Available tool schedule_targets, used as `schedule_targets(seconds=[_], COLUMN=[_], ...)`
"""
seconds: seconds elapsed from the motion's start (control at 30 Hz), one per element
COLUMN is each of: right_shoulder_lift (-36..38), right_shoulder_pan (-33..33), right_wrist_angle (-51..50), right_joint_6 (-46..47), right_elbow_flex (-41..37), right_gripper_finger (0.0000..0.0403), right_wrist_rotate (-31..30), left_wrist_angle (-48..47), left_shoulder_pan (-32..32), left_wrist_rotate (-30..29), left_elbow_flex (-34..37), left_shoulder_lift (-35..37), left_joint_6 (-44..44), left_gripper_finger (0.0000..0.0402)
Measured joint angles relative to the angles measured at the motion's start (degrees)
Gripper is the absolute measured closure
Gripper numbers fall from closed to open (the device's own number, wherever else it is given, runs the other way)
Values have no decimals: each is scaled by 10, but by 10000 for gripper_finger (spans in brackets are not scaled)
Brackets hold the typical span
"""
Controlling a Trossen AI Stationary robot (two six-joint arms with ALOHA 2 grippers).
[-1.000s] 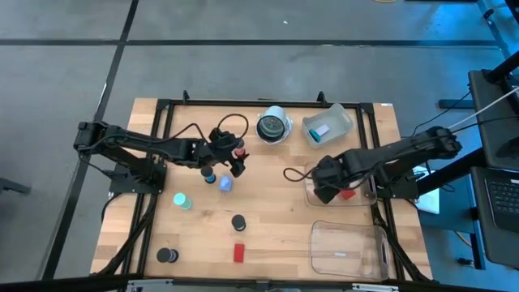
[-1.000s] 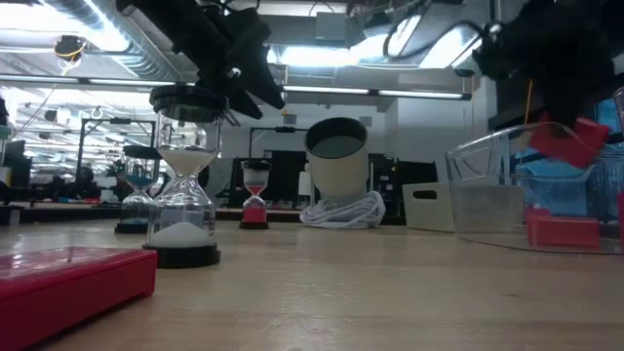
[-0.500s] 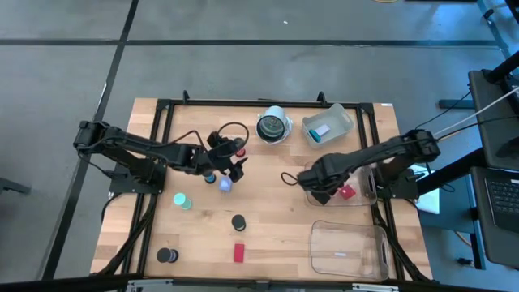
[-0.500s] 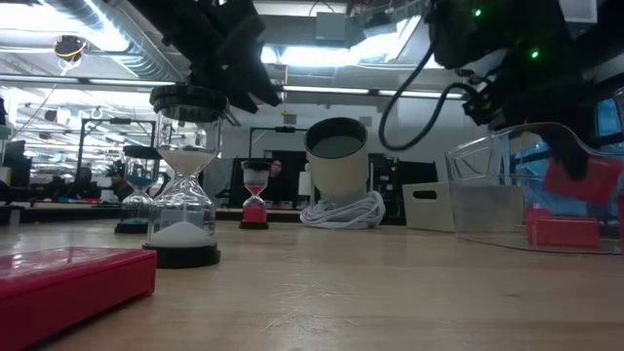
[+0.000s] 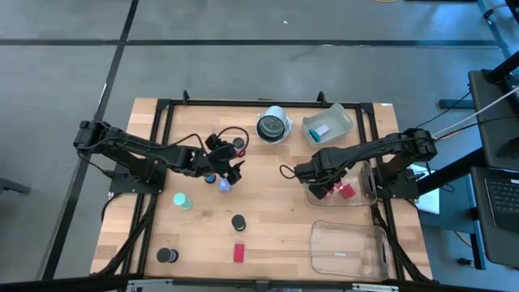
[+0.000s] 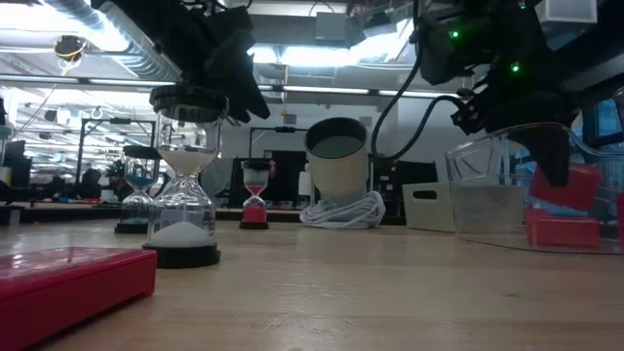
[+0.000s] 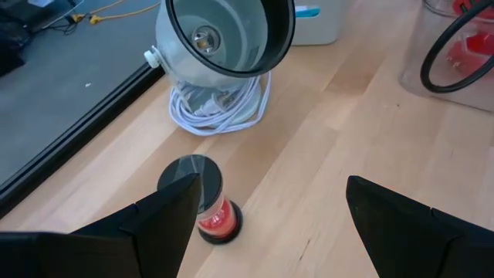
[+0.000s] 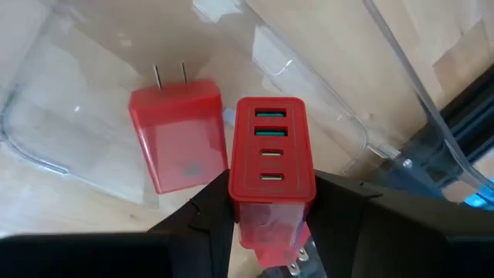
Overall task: Pick & Place Office items
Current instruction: Put the red charger adapter into the top transparent bin
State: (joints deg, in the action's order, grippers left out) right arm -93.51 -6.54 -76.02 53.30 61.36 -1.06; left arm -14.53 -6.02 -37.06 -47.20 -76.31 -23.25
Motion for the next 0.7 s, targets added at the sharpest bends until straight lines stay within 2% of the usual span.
schedule_targets(seconds=[0.7], right_shoulder_lift=[1], right_shoulder_pan=[1], right_wrist_angle=[50], right_joint_6=[-17], right_elbow_flex=[-8], right_gripper_finger=[273], right_wrist_rotate=[-69], left_wrist_angle=[-12], left_shoulder_pan=[0], left_wrist_rotate=[-4], left_elbow_flex=[0], left_shoulder_lift=[0], left_joint_6=[0], left_gripper_finger=[80])
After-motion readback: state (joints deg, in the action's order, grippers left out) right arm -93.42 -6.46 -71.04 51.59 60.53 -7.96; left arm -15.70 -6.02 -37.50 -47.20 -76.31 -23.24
